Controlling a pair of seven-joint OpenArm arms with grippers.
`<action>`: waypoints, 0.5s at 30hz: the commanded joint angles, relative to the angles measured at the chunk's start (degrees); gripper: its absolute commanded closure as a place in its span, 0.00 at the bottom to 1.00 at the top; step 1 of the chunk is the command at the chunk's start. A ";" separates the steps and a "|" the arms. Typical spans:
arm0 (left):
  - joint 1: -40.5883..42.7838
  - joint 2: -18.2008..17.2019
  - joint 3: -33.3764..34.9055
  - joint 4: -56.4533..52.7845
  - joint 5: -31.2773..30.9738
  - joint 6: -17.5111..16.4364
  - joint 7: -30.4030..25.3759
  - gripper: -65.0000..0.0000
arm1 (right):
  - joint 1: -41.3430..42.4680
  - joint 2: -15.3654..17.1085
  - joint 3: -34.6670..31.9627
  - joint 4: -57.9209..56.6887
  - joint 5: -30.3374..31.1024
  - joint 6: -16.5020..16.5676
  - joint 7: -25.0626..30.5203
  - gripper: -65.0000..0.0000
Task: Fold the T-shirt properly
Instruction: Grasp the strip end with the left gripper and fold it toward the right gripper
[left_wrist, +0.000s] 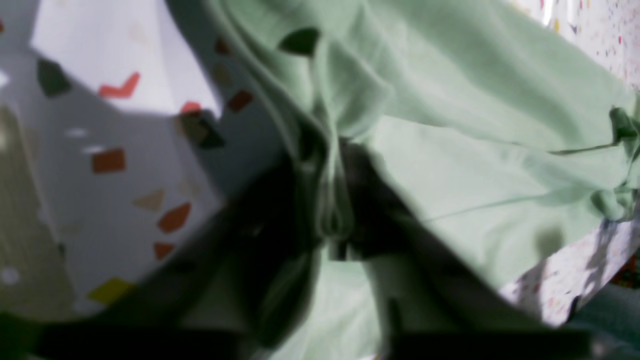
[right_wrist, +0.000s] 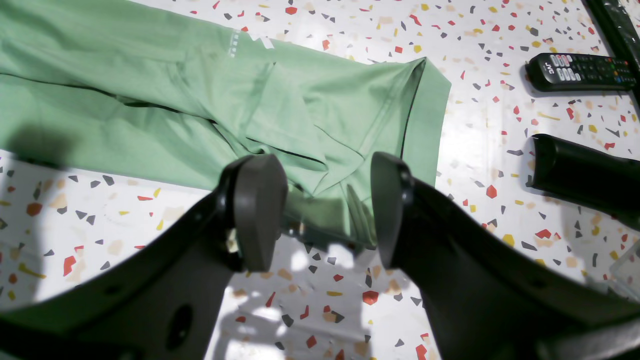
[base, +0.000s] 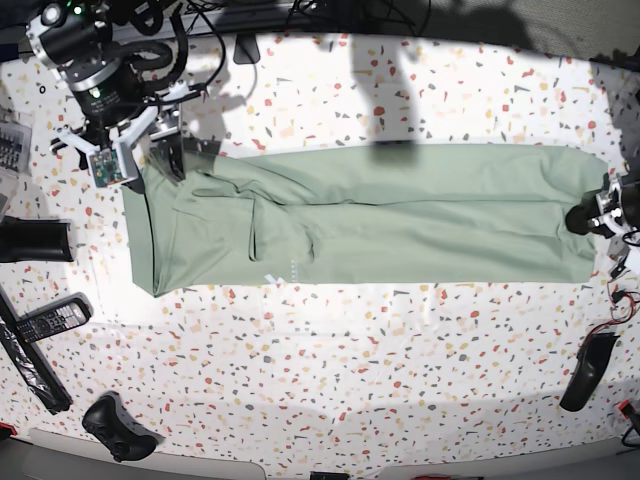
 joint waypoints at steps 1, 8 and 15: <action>-1.14 -1.29 -0.09 0.48 -0.15 -0.32 0.48 1.00 | 0.00 0.28 0.20 1.18 0.63 0.00 1.29 0.55; -1.40 -1.38 -5.92 0.48 0.90 1.49 0.09 1.00 | 0.04 0.28 0.20 1.18 0.87 -0.04 1.31 0.55; -1.27 -2.54 -9.88 5.40 0.85 1.27 8.28 1.00 | 3.13 0.28 0.20 1.18 3.39 -0.02 1.20 0.55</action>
